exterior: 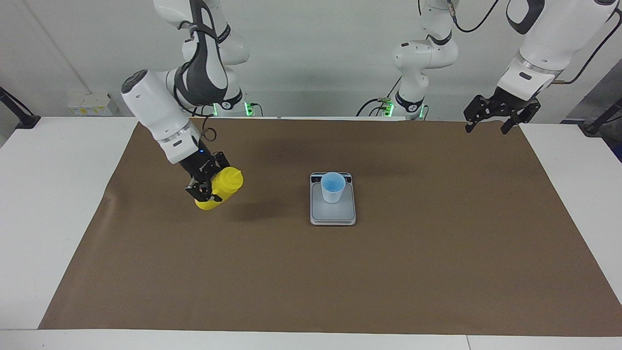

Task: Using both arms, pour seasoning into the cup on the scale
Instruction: 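Turn the bottle upright and carry it back to its spot, then lower the yellow bottle onto the table and open the right gripper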

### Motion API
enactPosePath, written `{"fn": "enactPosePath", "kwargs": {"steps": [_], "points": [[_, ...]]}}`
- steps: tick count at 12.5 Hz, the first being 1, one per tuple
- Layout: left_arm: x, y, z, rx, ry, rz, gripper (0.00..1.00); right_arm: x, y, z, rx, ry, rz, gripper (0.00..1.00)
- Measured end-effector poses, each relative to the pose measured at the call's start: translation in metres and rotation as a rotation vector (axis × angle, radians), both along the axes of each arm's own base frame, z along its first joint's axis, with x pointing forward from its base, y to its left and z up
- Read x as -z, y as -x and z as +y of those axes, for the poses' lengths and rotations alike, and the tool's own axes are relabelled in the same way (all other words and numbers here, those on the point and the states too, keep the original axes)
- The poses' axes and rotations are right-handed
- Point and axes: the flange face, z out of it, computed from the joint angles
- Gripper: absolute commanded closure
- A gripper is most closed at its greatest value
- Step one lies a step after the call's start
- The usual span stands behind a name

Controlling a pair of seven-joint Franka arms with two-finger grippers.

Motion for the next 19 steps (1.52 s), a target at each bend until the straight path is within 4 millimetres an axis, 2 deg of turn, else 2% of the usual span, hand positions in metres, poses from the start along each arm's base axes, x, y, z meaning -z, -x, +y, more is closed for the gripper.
{"fn": "enactPosePath", "kwargs": {"steps": [2,4,9,14,15,16,19], "points": [[0.000,0.000,0.000,0.000,0.000,0.000,0.00,0.029,0.004,-0.030,0.029,-0.145,0.007,1.00],[0.000,0.000,0.000,0.000,0.000,0.000,0.00,0.052,0.011,-0.046,0.050,-0.250,-0.005,1.00],[0.000,0.000,0.000,0.000,0.000,0.000,0.00,0.078,0.027,-0.075,0.112,-0.405,-0.013,1.00],[0.000,0.000,0.000,0.000,0.000,0.000,0.00,0.133,0.036,-0.097,0.050,-0.456,-0.084,1.00],[0.000,0.000,0.000,0.000,0.000,0.000,0.00,0.142,0.037,-0.099,0.044,-0.472,-0.091,0.79],[0.000,0.000,0.000,0.000,0.000,0.000,0.00,0.148,0.037,-0.099,0.041,-0.483,-0.094,0.01],[0.000,0.000,0.000,0.000,0.000,0.000,0.00,0.147,0.036,-0.099,0.049,-0.493,-0.101,0.00]]}}
